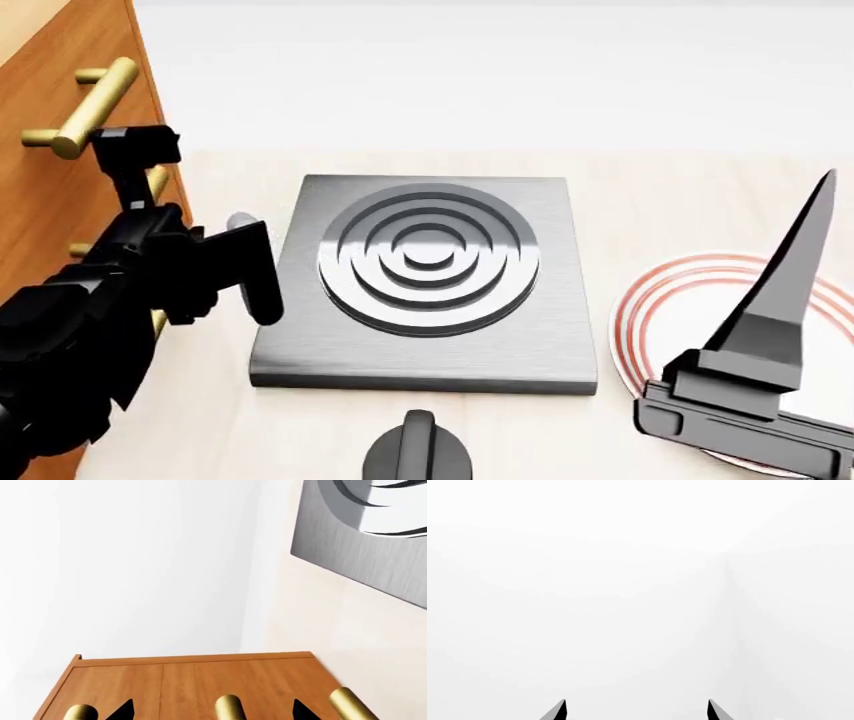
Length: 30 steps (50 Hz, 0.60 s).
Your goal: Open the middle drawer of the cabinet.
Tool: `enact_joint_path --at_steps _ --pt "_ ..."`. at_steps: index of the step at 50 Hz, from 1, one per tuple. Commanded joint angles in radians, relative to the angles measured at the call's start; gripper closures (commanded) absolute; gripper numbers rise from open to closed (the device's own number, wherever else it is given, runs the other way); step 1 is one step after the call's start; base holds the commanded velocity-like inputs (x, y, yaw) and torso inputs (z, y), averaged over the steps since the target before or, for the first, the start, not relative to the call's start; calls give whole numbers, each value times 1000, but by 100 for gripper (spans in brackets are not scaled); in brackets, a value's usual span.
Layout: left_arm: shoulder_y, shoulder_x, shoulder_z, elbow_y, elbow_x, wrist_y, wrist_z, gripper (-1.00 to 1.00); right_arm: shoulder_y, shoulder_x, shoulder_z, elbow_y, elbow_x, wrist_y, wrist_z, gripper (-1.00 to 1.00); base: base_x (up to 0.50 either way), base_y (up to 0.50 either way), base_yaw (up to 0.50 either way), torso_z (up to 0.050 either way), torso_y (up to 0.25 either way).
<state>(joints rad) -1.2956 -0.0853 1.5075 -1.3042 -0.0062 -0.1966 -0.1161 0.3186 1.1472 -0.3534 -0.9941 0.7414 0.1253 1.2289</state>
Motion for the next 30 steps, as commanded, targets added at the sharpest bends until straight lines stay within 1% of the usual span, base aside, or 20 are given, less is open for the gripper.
enact_joint_path --at_steps 1,18,30 --pt "2 -1 -10 -4 0 4 8 -100 28 0 -6 5 36 48 34 -100 0 0 0 0 0" --pt "2 -1 -14 -4 4 4 9 -100 30 3 -11 6 36 45 36 -100 0 0 0 0 0" --pt "35 -2 -2 -4 12 -4 12 -100 26 6 -11 9 32 36 38 -100 0 0 0 0 0"
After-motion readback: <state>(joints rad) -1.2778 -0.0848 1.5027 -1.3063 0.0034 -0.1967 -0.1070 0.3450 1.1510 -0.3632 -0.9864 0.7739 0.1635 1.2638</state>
